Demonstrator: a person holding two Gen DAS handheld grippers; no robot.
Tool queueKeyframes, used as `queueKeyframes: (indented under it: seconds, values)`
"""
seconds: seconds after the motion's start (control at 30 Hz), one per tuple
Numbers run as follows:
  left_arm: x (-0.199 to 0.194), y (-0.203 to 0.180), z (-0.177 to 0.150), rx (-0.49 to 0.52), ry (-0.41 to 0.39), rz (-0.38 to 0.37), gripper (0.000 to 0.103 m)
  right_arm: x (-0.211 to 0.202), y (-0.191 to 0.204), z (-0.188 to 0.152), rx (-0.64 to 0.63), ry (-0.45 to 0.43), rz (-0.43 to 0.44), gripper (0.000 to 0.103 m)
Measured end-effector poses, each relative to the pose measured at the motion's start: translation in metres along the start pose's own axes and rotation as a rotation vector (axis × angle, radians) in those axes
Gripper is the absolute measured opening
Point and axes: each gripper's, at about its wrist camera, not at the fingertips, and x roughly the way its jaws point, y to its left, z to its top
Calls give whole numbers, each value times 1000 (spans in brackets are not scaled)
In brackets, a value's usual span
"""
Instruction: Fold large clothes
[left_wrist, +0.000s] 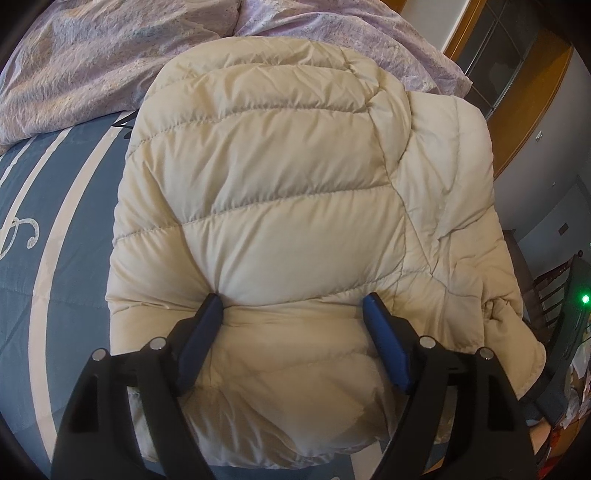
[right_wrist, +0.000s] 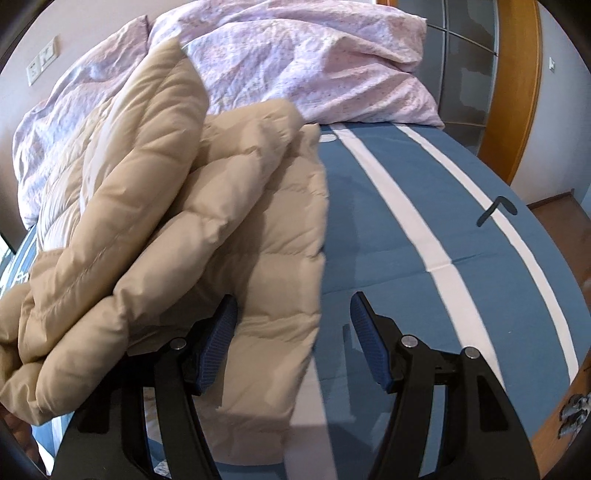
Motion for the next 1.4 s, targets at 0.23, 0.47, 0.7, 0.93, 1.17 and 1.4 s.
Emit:
queueKeyframes:
  seconds: [0.23,0.47,0.7,0.93,1.17,1.4]
  values:
    - [5,-3,2,18,3,19,79,-10,-17,13,38,-39,-56,64]
    - [9,-6,2,41,0,42,80,-50,-14,40,38,-156,-17,59]
    - [11,-8,3,56,-9,55,81,-59,32,68,-41,-184,178,44]
    - [12,-8,1,67,-16,51,82,-35,69,82,-110,-159,176,42]
    - [12,-4,0,74,-24,35,82,4,63,79,-105,-72,82,38]
    - [8,-3,-5,87,-35,27,83,32,55,70,-102,-6,29,36]
